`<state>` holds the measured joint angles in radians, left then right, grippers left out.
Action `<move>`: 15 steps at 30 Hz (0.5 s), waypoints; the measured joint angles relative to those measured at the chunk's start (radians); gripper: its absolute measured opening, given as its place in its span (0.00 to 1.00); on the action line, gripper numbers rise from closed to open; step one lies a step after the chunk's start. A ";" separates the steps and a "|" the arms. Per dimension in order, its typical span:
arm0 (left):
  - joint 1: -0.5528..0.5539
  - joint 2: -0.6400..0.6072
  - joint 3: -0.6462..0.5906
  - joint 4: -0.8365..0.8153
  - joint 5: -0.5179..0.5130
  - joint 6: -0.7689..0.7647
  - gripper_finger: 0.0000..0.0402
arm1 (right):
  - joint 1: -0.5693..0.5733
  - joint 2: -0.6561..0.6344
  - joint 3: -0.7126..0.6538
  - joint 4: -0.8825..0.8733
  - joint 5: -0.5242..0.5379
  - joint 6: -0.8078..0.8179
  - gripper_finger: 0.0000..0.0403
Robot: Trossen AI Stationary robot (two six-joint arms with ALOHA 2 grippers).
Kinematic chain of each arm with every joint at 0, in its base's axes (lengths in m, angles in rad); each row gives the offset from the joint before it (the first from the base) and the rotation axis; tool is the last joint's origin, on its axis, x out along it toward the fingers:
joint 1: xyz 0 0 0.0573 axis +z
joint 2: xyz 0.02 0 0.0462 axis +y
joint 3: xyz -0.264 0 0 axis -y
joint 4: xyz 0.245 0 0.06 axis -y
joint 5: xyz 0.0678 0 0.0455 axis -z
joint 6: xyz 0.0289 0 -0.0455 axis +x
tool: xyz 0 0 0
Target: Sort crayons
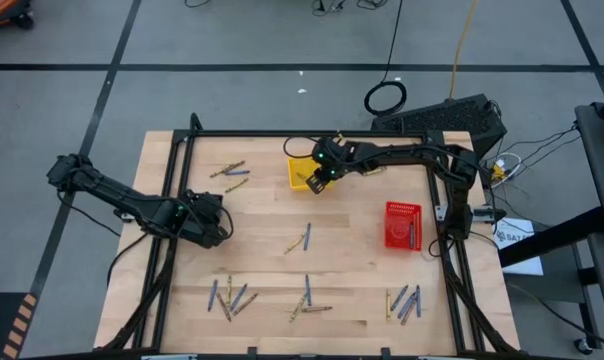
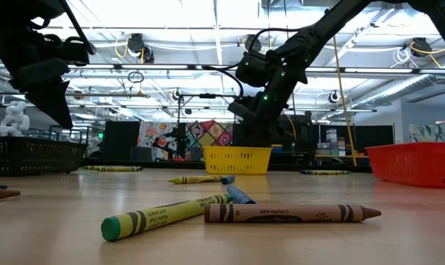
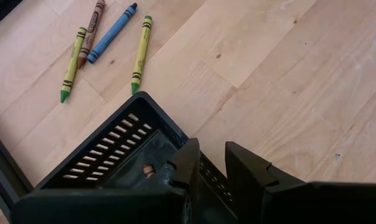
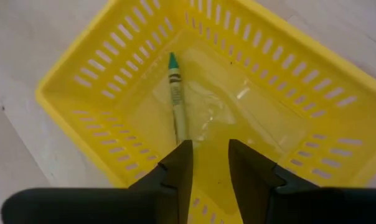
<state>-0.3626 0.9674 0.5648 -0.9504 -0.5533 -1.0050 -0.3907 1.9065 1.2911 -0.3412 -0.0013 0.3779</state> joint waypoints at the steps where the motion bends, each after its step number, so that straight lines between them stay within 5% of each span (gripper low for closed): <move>1: 0.000 0.000 0.000 0.000 0.000 0.000 0.19 | 0.005 0.000 0.000 0.000 -0.001 0.000 0.23; 15: 0.000 0.000 0.000 0.000 0.000 0.000 0.19 | 0.040 0.000 0.111 -0.026 0.000 -0.073 0.23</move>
<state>-0.3626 0.9672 0.5648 -0.9503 -0.5533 -1.0054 -0.3508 1.9064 1.4018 -0.3674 -0.0009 0.3051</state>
